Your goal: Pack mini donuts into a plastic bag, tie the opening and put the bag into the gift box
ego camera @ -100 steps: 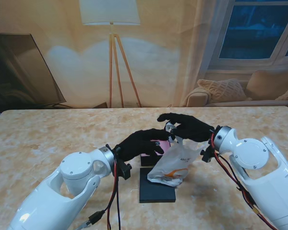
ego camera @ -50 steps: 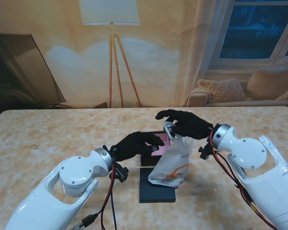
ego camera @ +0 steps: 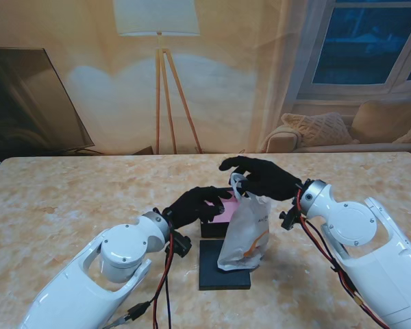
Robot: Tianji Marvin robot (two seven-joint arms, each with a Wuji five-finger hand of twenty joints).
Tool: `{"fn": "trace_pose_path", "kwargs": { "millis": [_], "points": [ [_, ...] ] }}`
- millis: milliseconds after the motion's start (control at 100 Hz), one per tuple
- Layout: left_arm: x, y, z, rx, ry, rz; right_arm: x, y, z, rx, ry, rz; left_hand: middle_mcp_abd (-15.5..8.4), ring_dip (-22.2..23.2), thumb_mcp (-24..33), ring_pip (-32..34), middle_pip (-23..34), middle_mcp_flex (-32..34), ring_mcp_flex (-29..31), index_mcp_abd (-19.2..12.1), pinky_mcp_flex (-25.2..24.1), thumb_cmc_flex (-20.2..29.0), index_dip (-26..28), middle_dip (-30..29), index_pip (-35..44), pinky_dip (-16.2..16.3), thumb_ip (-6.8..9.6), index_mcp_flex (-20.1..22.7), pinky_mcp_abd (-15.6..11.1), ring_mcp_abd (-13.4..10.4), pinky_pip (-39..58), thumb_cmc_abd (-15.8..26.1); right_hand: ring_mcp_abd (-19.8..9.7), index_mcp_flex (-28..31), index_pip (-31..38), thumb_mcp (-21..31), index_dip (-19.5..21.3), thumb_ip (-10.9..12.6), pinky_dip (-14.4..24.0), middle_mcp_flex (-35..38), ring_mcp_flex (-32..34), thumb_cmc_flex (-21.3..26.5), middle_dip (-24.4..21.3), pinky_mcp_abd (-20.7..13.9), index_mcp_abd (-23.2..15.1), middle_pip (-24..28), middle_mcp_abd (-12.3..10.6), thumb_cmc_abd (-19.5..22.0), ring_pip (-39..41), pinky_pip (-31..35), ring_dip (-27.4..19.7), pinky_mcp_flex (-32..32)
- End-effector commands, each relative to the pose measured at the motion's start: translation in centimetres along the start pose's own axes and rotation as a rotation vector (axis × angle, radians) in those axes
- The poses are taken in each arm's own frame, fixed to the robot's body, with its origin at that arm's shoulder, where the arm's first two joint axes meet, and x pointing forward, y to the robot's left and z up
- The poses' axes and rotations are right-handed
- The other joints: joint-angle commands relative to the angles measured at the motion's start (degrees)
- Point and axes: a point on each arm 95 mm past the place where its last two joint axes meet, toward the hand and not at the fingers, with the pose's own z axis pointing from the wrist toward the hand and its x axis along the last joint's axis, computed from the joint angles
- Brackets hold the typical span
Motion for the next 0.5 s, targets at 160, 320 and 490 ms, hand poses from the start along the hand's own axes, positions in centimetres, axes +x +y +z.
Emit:
{"fn": "trace_pose_path", "kwargs": {
  "millis": [160, 320, 490],
  "points": [
    [0.5, 0.8, 0.8, -0.017, 0.010, -0.047, 0.3, -0.5, 0.2, -0.009, -0.001, -0.013, -2.10, 1.73, 5.68, 0.54, 0.32, -3.18, -2.67, -10.21, -1.50, -0.28, 0.13, 1.13, 3.94, 0.42, -0.70, -2.75, -2.43, -2.85, -0.79, -5.82, -2.31, -0.02, -0.18, -0.76, -0.87, 2.11, 1.88, -0.04, -0.33, 0.76, -1.86, 2.74, -1.51, -1.09, -2.01, 2.27, -1.63, -15.01, -3.31, -6.54],
    [0.6, 1.2, 1.2, -0.018, 0.002, -0.054, 0.3, -0.5, 0.2, -0.019, -0.001, -0.020, -2.91, 3.74, 7.49, 1.91, 2.31, -3.17, -2.41, -11.29, -1.50, -0.30, -2.10, 3.24, 4.46, 0.51, -1.29, -4.74, -2.56, -4.05, -1.24, -7.63, -2.07, 0.13, -0.03, -0.89, -0.83, 2.19, 1.79, -0.04, -0.70, 1.16, -2.06, 2.67, -1.74, -1.37, -2.10, 2.65, -1.62, -17.71, -3.48, -8.95],
    [0.5, 1.5, 1.5, -0.028, 0.005, -0.058, 0.2, -0.5, 0.2, -0.024, 0.005, -0.030, -3.70, 7.70, 7.80, 6.52, 7.38, -2.87, -1.74, -14.16, -1.35, -0.17, -3.66, 9.12, 5.93, 0.80, -1.59, -5.47, -2.38, -5.23, -1.13, -7.82, -1.92, 0.15, 0.18, -1.36, -0.80, 2.28, 1.68, -0.11, -1.11, 1.72, -2.28, 2.55, -2.21, -1.78, -2.63, 3.42, -1.55, -21.03, -3.80, -11.98]
  ]
}}
